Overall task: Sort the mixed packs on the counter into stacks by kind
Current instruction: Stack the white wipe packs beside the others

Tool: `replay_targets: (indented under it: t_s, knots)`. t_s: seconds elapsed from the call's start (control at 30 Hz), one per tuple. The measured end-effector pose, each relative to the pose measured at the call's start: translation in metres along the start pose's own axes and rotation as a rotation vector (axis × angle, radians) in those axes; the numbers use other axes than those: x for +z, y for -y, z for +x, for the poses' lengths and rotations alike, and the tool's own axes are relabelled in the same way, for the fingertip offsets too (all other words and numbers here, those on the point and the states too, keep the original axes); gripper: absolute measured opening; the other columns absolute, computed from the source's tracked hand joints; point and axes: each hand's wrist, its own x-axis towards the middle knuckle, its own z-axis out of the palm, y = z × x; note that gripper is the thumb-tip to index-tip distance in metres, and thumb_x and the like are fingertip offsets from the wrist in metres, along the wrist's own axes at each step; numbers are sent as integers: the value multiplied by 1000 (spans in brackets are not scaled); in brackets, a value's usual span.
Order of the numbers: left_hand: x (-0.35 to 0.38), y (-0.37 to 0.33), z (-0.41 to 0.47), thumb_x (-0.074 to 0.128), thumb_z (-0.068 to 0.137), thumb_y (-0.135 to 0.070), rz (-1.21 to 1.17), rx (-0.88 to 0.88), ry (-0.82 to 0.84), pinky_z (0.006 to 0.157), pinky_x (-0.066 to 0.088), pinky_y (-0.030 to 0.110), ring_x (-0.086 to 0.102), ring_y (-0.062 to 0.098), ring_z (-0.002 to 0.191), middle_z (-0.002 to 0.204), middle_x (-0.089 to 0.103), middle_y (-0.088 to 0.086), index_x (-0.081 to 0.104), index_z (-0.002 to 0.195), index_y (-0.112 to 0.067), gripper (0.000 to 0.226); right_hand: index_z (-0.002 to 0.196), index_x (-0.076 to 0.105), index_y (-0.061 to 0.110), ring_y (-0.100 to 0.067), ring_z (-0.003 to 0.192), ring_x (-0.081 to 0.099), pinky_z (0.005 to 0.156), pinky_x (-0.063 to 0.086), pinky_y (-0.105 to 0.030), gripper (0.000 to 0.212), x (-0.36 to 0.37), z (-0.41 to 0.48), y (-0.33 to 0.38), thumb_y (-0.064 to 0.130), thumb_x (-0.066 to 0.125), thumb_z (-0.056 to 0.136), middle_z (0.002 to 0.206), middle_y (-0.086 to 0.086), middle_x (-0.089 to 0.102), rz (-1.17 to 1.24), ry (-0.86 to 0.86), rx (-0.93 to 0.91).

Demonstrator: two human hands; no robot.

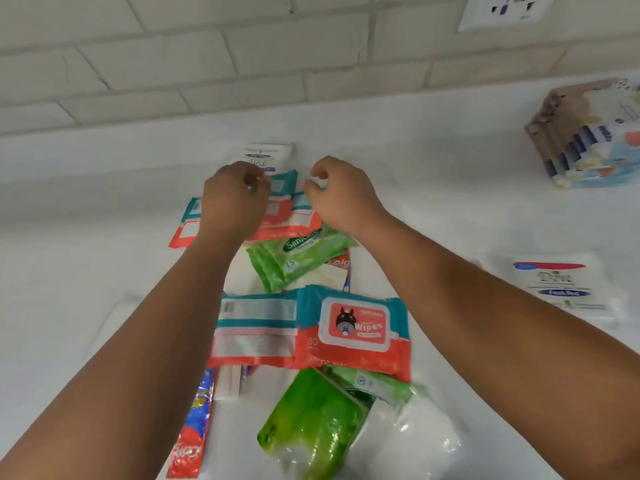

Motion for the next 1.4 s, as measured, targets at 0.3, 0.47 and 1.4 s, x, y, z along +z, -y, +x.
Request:
replay_targets:
  t_s: [0.3, 0.47, 1.4]
  knots:
    - [15, 72, 69, 58, 96, -32, 81, -116, 21, 97, 44, 33, 62, 26, 110, 119, 68, 8, 69, 117, -15, 30, 118, 56, 22, -23, 97, 51, 84, 31, -40, 32, 28, 70, 20, 36, 52, 90, 107, 2, 59, -232, 105, 226]
    - [26, 80, 86, 59, 96, -34, 72, -215, 52, 99, 48, 38, 59, 28, 116, 130, 60, 11, 61, 129, -17, 37, 113, 58, 5, -25, 95, 58, 79, 52, -32, 29, 42, 106, 29, 28, 59, 93, 121, -12, 65, -118, 270, 163]
    - [-33, 1, 23, 52, 98, -41, -491, -116, -97, 79, 60, 46, 72, 18, 83, 87, 73, 0, 65, 87, -25, 23, 113, 71, 12, -12, 90, 74, 78, 60, -28, 41, -33, 70, 39, 18, 85, 75, 105, 0, 75, 456, 289, -73]
